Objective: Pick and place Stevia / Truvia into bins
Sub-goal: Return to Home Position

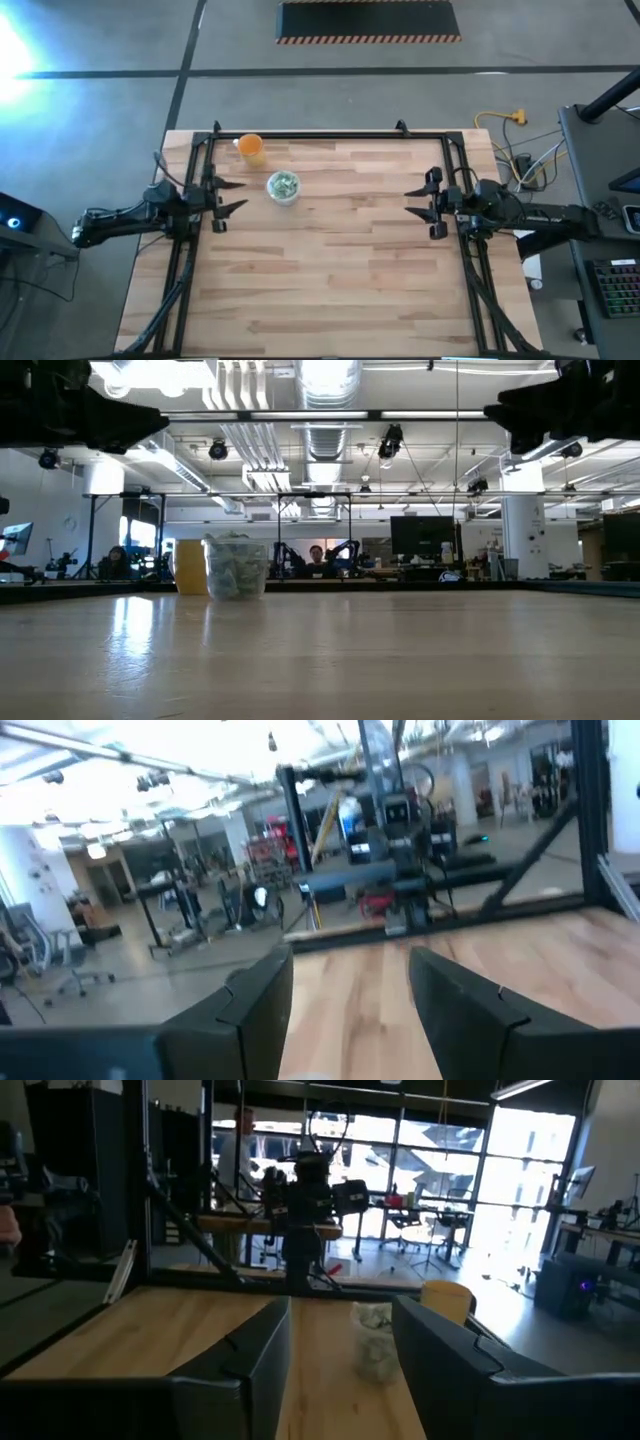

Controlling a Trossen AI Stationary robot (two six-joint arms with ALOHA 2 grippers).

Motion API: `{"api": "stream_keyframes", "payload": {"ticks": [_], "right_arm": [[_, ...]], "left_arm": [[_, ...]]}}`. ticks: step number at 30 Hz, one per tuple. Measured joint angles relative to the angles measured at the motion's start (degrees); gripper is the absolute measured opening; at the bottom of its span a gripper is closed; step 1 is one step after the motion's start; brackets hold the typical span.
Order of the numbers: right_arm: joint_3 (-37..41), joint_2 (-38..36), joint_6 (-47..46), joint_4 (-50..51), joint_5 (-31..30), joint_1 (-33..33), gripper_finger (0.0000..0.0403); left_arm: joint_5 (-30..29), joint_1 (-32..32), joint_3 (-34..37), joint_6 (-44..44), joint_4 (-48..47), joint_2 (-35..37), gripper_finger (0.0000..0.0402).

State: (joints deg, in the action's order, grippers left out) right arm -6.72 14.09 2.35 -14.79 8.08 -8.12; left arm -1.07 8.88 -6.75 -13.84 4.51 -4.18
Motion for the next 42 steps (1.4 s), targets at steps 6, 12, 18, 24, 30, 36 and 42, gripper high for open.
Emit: {"api": "stream_keyframes", "payload": {"ticks": [6,12,18,24,30,36,42], "right_arm": [[2.3,-5.4,-0.9,2.2,0.4,0.0,0.0166],[6.2,-11.8,-2.7,4.4,1.0,0.1,0.0163],[6.2,-14.1,-3.6,8.4,1.4,0.3,0.0162],[6.2,-13.9,-6.5,13.4,-1.2,0.3,0.0158],[6.2,-13.6,-5.2,13.6,-2.1,0.8,0.0159],[6.2,-13.6,-4.1,13.6,-2.2,1.9,0.0156],[6.2,-13.6,-5.2,13.6,-2.3,1.9,0.0153]], "left_arm": [[1.2,0.0,0.5,0.2,-0.7,2.7,0.0185],[1.6,0.0,0.7,1.5,-4.0,2.3,0.0185],[3.7,0.0,0.7,1.5,-6.4,2.6,0.0185],[3.7,0.0,0.8,1.5,-10.7,2.6,0.0185],[3.7,0.0,2.9,1.5,-10.5,2.6,0.0185],[4.1,0.0,6.1,1.5,-3.6,2.0,0.0185],[4.2,0.0,6.3,1.5,-3.2,2.2,0.0185]]}}
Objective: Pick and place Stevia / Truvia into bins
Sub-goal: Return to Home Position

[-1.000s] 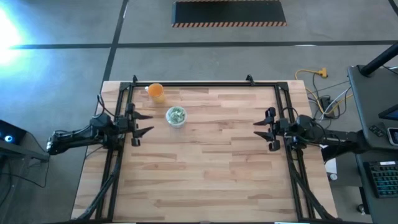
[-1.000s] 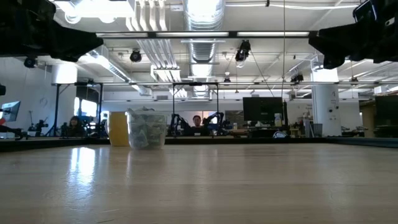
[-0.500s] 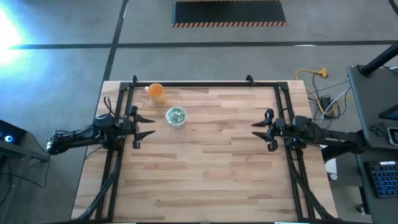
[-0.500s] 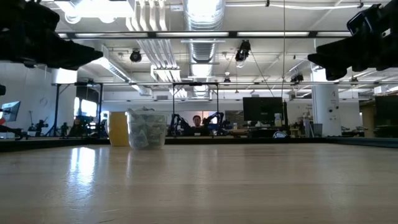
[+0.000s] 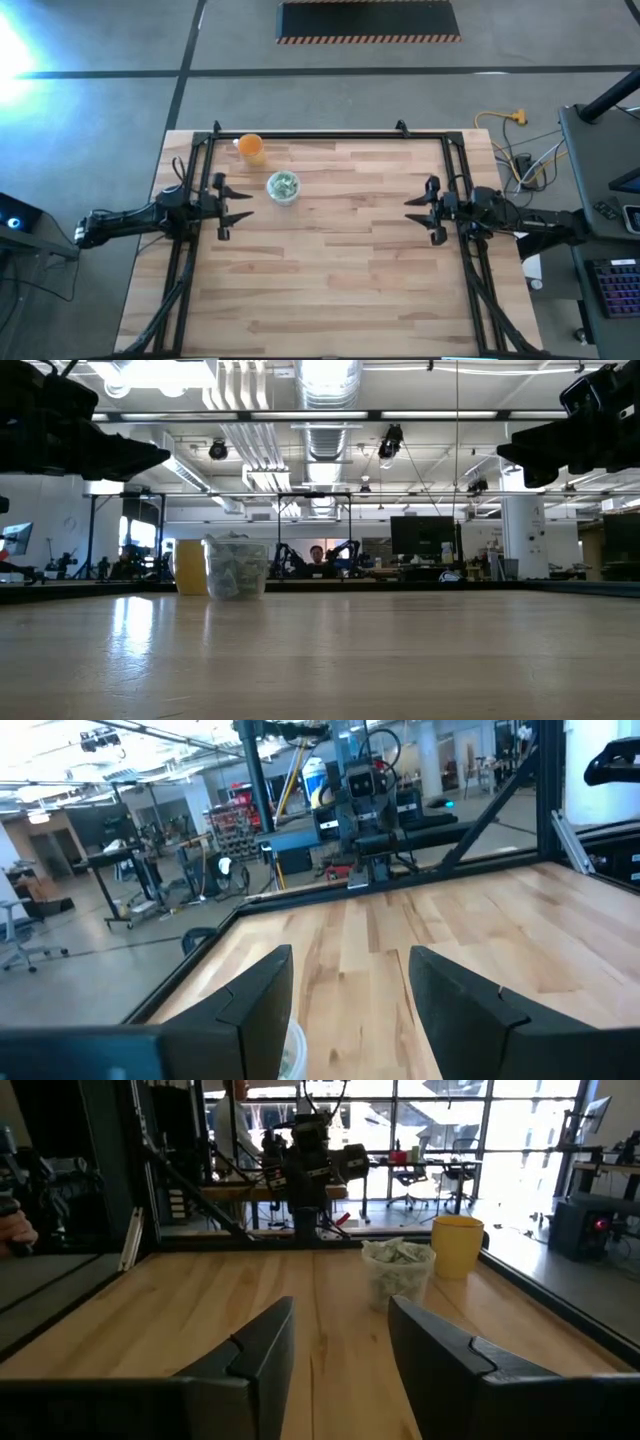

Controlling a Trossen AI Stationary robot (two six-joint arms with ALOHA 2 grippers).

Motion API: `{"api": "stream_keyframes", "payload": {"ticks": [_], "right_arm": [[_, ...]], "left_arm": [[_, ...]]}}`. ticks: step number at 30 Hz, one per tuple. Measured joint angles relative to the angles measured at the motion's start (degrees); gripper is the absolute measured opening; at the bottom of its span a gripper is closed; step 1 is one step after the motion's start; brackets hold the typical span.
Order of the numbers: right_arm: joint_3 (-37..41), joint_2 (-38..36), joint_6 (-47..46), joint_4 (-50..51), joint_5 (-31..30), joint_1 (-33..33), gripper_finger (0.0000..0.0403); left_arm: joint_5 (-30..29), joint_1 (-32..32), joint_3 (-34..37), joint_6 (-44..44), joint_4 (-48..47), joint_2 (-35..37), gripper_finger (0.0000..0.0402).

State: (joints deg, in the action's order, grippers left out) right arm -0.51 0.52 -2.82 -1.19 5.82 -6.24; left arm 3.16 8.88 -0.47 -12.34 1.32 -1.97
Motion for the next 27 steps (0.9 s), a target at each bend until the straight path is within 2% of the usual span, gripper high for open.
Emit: {"api": "stream_keyframes", "payload": {"ticks": [27], "right_arm": [[0.0,0.8,-0.1,0.0,0.1,0.0,0.0149]], "left_arm": [[0.2,0.0,0.0,-0.1,0.2,-6.0,0.0185]]}}
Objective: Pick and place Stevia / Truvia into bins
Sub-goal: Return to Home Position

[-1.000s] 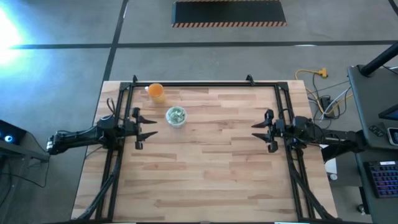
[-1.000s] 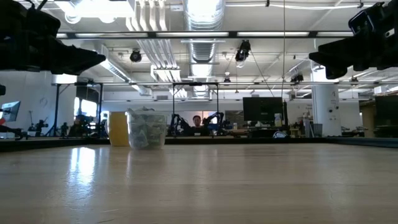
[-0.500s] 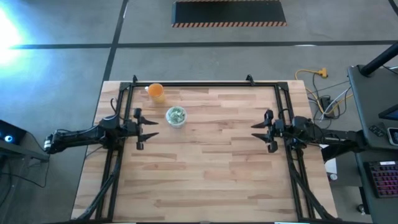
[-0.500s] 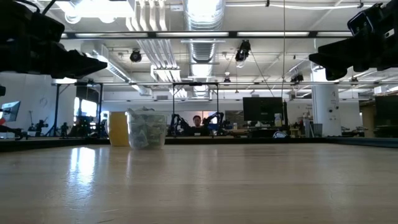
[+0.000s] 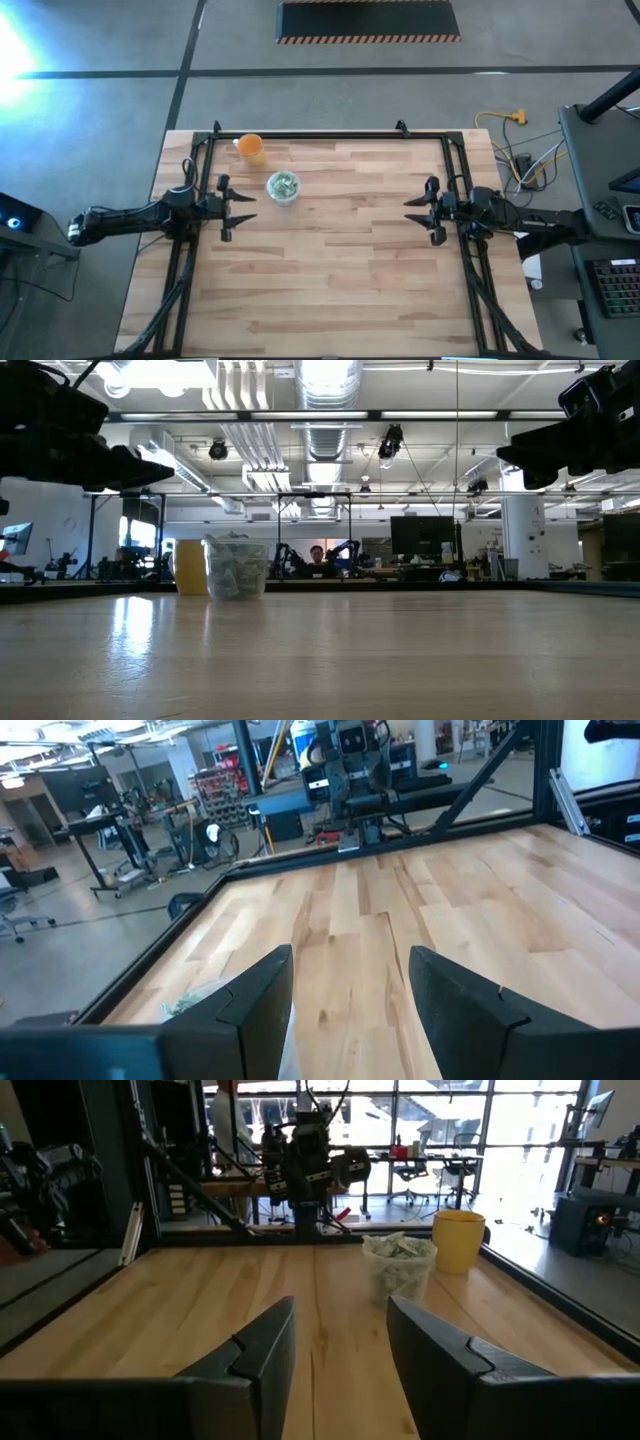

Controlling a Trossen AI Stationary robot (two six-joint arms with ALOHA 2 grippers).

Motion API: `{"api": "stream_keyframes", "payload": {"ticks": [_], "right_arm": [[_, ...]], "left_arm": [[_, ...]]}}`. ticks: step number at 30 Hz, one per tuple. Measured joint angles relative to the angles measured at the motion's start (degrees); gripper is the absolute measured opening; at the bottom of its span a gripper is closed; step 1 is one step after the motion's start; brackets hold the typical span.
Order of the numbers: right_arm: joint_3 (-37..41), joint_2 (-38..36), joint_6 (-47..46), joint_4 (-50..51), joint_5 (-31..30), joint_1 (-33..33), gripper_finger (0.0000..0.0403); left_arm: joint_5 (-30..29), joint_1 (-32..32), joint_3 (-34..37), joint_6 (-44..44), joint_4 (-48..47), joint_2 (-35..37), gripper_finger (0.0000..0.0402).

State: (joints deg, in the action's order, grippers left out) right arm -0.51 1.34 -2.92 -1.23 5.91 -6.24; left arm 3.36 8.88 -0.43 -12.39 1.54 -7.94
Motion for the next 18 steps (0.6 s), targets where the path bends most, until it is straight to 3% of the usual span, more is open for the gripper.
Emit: {"api": "stream_keyframes", "payload": {"ticks": [18], "right_arm": [[0.0,0.0,0.0,0.0,0.0,0.0,0.0145]], "left_arm": [[0.0,0.0,0.0,0.0,0.0,-2.2,0.0185]]}}
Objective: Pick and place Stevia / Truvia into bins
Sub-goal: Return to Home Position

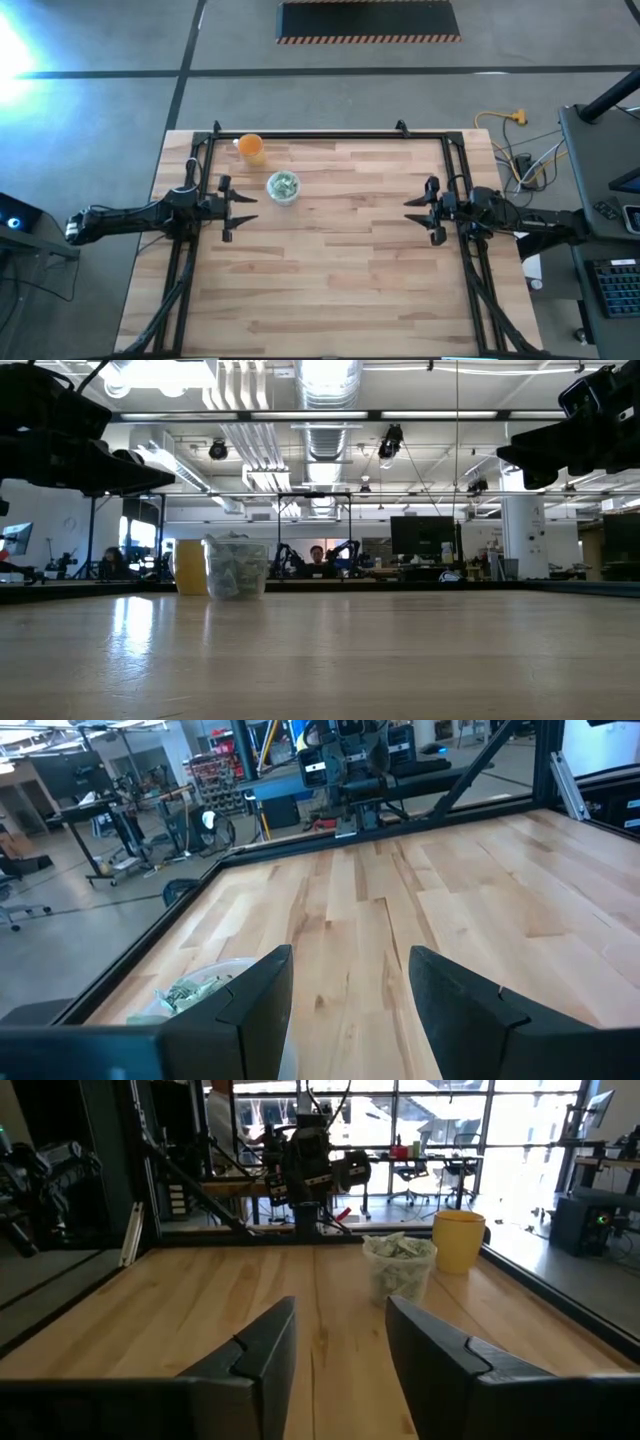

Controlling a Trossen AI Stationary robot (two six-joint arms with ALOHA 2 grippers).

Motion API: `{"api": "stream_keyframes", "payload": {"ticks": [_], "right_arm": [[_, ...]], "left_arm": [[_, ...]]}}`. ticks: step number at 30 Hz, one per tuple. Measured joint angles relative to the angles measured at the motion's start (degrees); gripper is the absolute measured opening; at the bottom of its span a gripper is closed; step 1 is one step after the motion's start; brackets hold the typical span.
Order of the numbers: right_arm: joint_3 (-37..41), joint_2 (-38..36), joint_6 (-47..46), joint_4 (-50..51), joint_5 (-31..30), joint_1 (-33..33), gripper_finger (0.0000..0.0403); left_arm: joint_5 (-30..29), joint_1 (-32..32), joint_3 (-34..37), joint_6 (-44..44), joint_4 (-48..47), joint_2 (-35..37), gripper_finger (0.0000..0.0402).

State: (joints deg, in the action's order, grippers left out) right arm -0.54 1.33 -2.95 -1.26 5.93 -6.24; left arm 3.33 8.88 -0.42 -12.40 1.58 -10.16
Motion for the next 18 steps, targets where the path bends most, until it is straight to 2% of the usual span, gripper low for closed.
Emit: {"api": "stream_keyframes", "payload": {"ticks": [18], "right_arm": [[0.0,0.0,0.1,0.0,0.0,0.0,0.0143]], "left_arm": [[0.0,0.0,0.0,0.0,0.0,-0.5,0.0185]]}}
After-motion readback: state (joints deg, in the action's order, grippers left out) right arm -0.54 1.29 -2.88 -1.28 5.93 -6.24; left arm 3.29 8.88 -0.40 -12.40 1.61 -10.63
